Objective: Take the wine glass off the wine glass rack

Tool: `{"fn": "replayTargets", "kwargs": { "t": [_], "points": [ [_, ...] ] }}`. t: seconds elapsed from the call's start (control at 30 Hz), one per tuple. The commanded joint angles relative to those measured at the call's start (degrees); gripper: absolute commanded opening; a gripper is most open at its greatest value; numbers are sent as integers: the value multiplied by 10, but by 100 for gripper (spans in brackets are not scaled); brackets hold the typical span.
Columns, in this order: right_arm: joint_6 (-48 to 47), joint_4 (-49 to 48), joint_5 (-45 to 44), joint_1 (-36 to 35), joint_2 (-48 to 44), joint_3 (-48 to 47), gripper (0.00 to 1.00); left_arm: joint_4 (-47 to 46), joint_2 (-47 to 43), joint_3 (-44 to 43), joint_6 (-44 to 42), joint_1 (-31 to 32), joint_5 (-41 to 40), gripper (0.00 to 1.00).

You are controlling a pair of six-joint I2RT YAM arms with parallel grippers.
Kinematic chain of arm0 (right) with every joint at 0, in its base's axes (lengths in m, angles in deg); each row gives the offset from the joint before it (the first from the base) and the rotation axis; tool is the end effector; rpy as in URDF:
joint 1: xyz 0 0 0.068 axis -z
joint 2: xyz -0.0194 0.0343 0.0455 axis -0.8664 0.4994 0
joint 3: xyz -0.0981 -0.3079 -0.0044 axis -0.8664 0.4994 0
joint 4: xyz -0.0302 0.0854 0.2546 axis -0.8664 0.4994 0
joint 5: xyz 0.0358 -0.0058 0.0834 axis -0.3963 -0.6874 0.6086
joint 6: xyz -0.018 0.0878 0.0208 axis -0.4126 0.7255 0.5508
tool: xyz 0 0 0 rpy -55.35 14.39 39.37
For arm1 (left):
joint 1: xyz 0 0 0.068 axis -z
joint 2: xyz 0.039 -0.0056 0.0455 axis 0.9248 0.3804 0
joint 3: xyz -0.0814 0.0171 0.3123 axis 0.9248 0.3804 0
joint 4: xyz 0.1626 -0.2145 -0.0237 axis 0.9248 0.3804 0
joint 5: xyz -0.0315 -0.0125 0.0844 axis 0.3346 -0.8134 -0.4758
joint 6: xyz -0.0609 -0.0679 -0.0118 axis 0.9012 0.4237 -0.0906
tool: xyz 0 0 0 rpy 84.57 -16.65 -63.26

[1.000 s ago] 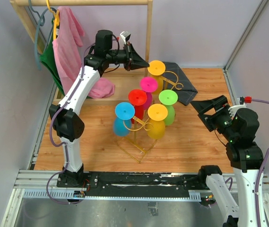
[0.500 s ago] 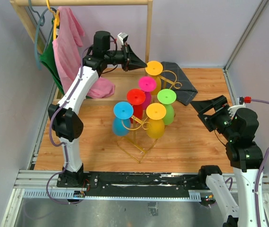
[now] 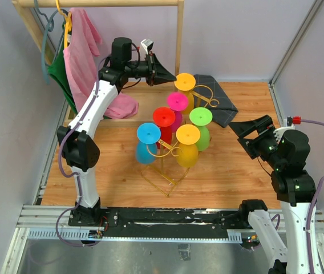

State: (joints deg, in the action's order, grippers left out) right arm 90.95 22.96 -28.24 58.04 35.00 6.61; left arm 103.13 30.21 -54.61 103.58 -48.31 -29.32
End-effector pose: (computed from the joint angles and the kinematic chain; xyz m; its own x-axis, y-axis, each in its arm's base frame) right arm 0.1203 0.0295 0.4104 -0.3914 0.8232 -0.4113 0.0247 0.4562 0.8895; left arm 0.4493 -0.2291 0.4570 -0.9354 -0.1921 -0.2970 0.2504 0.2333 -0.9396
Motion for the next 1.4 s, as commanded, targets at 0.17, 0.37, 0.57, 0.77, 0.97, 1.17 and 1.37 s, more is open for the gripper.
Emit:
{"fn": "replayTargets", "kwargs": {
  "t": [0.17,0.37,0.57,0.77,0.97,1.17,1.37],
  "points": [
    [-4,-15,-4,-12,-8,11,99,-23,-18,5,2,-11,9,0],
    [0,-15,-5,-12,-10,14,99,-37,-14,22,8,-16,14,0],
    [0,-16,-7,-12,-9,10,99,-54,-9,28,17,-16,18,0],
    [0,-15,-8,-12,-10,9,99,-59,-5,11,19,-23,25,0],
    [-2,-15,-5,-12,-9,10,98,-58,1,-15,7,-50,26,0],
    [-4,-15,-4,-12,-10,11,98,-49,-3,-29,-16,-80,35,0],
    [-8,-15,0,-11,-9,6,99,32,-13,-83,-109,-95,32,0]
  ]
}}
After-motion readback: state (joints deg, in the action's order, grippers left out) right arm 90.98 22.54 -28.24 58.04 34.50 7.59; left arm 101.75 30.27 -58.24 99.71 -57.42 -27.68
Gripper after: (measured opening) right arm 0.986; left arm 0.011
